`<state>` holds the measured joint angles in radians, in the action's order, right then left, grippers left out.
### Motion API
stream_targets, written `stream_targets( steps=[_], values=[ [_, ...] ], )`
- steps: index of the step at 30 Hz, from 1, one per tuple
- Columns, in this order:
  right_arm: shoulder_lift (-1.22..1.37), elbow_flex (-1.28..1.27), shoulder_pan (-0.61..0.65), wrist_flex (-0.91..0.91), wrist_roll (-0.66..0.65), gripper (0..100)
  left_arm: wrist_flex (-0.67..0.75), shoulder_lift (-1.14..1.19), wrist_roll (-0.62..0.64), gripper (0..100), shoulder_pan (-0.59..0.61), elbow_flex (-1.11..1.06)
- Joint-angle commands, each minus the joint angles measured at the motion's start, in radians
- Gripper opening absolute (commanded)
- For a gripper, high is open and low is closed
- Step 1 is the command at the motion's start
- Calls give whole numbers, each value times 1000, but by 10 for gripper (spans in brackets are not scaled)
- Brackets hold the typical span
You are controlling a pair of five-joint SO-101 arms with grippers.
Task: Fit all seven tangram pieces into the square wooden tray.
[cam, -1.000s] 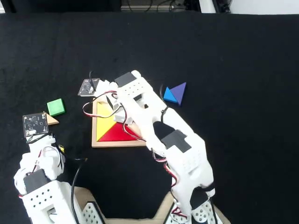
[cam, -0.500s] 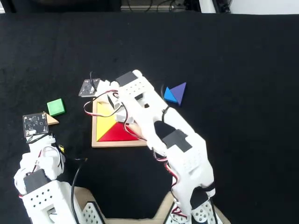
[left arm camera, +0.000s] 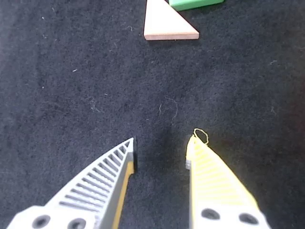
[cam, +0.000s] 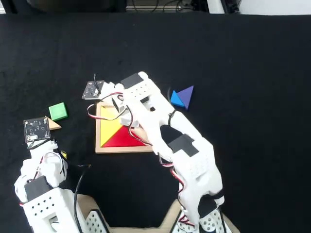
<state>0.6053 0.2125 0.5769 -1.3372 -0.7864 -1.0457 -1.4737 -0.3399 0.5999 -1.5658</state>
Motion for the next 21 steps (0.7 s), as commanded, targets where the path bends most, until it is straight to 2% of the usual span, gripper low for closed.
stream_targets(
  steps=[1, 11, 17, 21],
  values=[
    [114, 76, -25, -60, -11, 192, 18, -5, -5, 181, -1, 4],
    [249, 278, -23, -209, -11, 191, 18, -5, -5, 181, -1, 4],
    [255, 311, -18, -242, -9, 194, 18, -5, -5, 181, -1, 4],
    [248, 386, -5, -327, -5, 192, 18, -5, -5, 181, -1, 4]
  ],
)
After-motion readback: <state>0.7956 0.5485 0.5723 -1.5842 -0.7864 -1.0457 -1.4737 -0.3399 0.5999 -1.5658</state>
